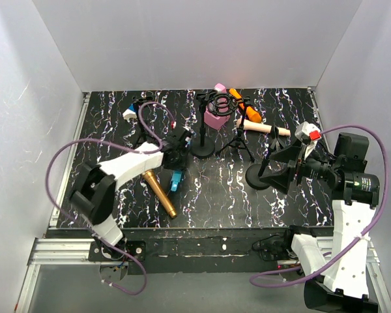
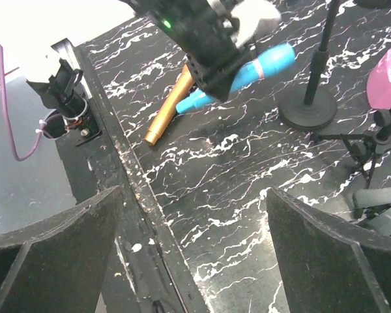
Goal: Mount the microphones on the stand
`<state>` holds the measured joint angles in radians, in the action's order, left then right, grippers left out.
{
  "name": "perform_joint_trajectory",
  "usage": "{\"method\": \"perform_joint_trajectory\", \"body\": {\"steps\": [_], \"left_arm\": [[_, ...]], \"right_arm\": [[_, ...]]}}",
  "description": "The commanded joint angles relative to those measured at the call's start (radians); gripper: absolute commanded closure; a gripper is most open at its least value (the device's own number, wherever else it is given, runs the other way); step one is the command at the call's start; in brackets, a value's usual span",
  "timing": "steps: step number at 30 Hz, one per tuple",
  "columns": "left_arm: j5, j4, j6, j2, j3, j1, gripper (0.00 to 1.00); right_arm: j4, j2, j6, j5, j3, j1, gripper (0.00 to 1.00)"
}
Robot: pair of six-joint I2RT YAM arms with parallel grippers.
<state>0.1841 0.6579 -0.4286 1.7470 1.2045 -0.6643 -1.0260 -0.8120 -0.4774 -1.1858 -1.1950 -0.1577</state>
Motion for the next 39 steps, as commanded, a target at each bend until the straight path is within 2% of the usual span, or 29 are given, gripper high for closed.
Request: {"method": "perform_joint_trajectory", "body": {"steps": [1,8,11,13,21,26,32,39], "left_arm": [[0.0,-0.05,-0.074,-0.318,-0.061,-0.034,1.0],[-0.145,-0.187,-0.127,-0.748,-0.25,-0.05,1.0],[-0.251,-0.276,-0.13,-0.878,-0.246,-0.054,1.0],[-0.305,-0.325,-0.139,-0.902,-0.203,-0.055,1.0],[-0.454,-0.421,-0.173,-0.716,0.036,-0.078,1.0],[-0.463,-0.484,-0.167,-0.597,0.159,-0.141,1.0],[-0.448,-0.503,-0.102,-0.456,0.303,-0.274,1.0],[-0.423,-0.533,-0.084,-0.37,0.408,-0.342,1.0]], "right_arm": [[-0.14,-0.013,-0.108,-0.035,-0.055,-0.006,0.03],[-0.236,-0.035,-0.153,-0.04,-0.094,-0.005,0.03],[-0.241,-0.03,-0.148,-0.064,-0.086,-0.002,0.03],[-0.243,-0.035,-0.141,-0.084,-0.083,-0.002,0.03],[-0.27,-0.062,-0.125,-0.15,-0.112,0.017,0.04],[-0.24,-0.047,-0.077,-0.19,-0.094,0.04,0.04],[-0.166,-0.016,0.005,-0.213,-0.084,0.061,0.04],[-0.097,-0.007,0.083,-0.244,-0.092,0.064,0.03]]}}
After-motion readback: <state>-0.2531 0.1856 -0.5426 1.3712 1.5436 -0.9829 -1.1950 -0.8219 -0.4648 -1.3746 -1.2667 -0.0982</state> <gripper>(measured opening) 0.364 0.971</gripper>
